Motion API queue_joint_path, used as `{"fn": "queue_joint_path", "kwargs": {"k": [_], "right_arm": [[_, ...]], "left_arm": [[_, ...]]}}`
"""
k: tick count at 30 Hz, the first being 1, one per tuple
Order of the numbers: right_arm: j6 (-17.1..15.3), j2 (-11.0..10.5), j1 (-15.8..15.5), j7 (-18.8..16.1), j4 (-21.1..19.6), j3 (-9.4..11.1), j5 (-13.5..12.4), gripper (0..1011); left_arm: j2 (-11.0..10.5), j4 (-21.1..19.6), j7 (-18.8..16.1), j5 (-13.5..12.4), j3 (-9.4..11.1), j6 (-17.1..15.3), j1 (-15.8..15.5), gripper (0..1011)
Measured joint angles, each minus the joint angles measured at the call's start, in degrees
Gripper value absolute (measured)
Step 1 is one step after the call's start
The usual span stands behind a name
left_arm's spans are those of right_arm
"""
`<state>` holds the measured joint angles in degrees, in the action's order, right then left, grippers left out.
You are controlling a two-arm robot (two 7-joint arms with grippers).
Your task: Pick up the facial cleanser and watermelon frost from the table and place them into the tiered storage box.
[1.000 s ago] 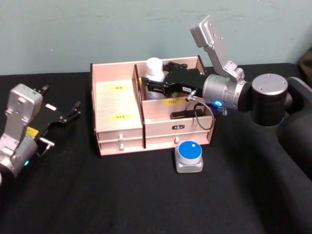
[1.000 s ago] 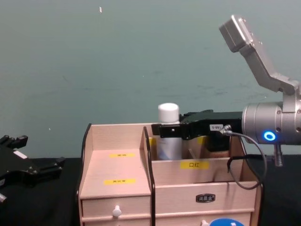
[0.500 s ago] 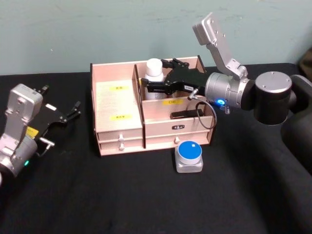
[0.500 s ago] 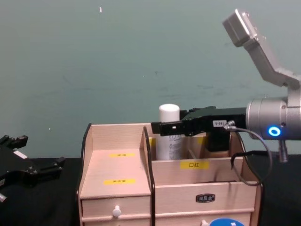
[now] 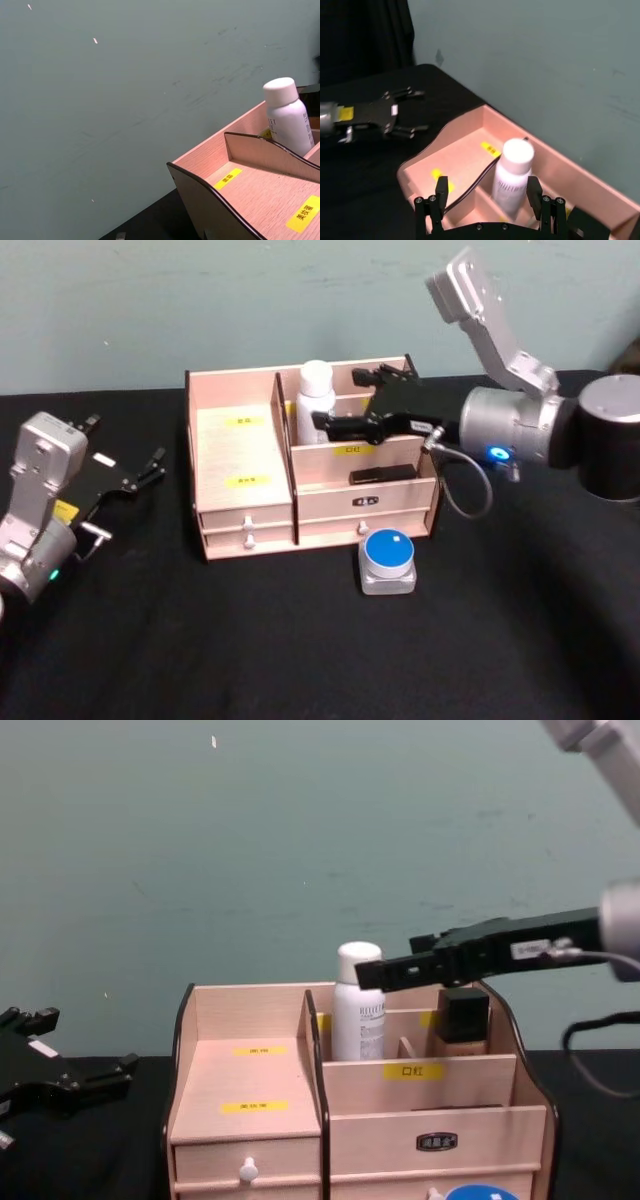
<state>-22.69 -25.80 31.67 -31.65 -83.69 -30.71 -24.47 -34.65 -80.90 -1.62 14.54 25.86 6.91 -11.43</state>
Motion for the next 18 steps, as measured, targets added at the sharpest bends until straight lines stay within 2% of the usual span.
{"fn": "queue_joint_path", "kwargs": {"k": [8,11,18], "right_arm": [[-8.1,-5.9,-5.7,1.5,-11.4,1.7,-3.8,1000],[-11.1,-8.6,-8.9,2.4,-15.8,2.8,-5.9,1000],[-15.9,-12.0,-13.6,4.1,-20.7,3.4,-8.7,1000]], "left_arm": [[0.0,0.0,0.0,0.0,0.0,0.0,0.0,1010],[0.0,0.0,0.0,0.0,0.0,0.0,0.0,1010],[0.0,0.0,0.0,0.0,0.0,0.0,0.0,1010]]}}
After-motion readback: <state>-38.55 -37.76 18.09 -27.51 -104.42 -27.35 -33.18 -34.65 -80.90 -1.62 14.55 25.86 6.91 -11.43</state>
